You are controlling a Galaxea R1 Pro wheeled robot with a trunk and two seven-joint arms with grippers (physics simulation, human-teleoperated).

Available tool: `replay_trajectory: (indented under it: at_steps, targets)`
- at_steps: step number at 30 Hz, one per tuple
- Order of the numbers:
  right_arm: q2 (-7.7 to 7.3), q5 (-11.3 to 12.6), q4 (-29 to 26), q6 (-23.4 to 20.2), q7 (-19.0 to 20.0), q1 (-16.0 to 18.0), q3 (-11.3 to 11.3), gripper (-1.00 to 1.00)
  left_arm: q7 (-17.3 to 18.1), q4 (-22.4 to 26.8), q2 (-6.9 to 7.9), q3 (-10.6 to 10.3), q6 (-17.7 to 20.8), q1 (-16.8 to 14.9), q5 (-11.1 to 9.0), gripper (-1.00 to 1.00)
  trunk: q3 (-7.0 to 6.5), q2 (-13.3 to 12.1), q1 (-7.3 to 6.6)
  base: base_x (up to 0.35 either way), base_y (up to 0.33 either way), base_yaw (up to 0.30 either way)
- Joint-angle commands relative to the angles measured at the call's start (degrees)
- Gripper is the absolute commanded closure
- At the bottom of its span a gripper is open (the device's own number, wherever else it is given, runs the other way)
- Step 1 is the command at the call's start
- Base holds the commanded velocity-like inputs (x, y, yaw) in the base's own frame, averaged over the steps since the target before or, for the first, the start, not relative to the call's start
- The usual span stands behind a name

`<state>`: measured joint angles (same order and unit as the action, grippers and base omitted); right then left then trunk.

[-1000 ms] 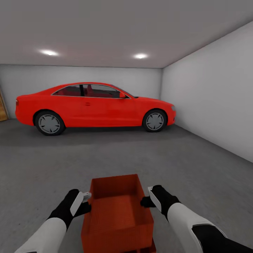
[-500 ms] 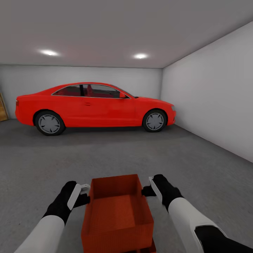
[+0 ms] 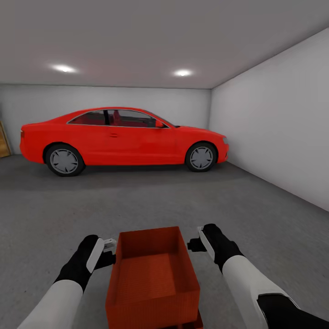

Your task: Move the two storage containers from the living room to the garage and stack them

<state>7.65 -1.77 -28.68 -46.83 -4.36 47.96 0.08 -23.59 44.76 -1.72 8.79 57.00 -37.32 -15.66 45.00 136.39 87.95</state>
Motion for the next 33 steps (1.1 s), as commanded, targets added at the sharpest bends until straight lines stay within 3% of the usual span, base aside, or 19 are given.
replay_trajectory:
  at_steps: [1,14,18,21,26,29,33]
  targets:
    - [0.01,-0.16,-0.07,-0.28,-0.07,0.02,0.01,-1.0,-0.53,0.07,-0.05,0.17,0.13,-0.03,-0.6,-1.0,0.07,0.03,-0.01,0.0,0.0,0.0]
    - [-0.19,-0.13,-0.06,-0.22,-0.01,0.02,0.01,-1.0,-0.52,0.01,0.11,0.24,0.13,-0.03,-0.62,-1.0,0.07,0.03,-0.01,0.0,0.0,0.0]
    - [-1.1,-0.26,-0.06,0.07,-0.03,0.02,0.01,-1.0,-0.57,0.05,1.07,0.33,0.13,-0.03,-0.61,-1.0,0.07,0.03,-0.01,0.0,0.0,0.0]
    - [-3.75,-0.32,-0.08,0.36,-0.04,0.02,-0.05,-1.0,-0.53,-0.01,3.65,0.4,0.13,-0.03,-0.65,-1.0,0.07,0.03,-0.01,0.0,0.0,0.0]
    - [-10.55,-0.15,0.73,1.44,-0.18,-0.03,-0.08,-1.0,-0.51,-1.42,9.58,1.91,0.02,0.06,-0.69,-1.0,0.07,0.03,-0.01,0.0,0.0,0.0]
    - [-14.92,0.04,1.76,4.03,-0.2,-0.2,-0.08,-1.0,-0.49,-5.92,13.56,4.08,-0.46,0.25,-0.69,-1.0,0.07,0.03,-0.01,0.0,0.0,0.0]
    - [-18.16,0.09,5.94,8.61,-0.21,-0.53,-0.08,-1.0,-0.36,-12.95,17.19,6.0,-1.07,0.3,-0.74,-1.0,0.07,0.03,-0.01,0.0,0.0,0.0]
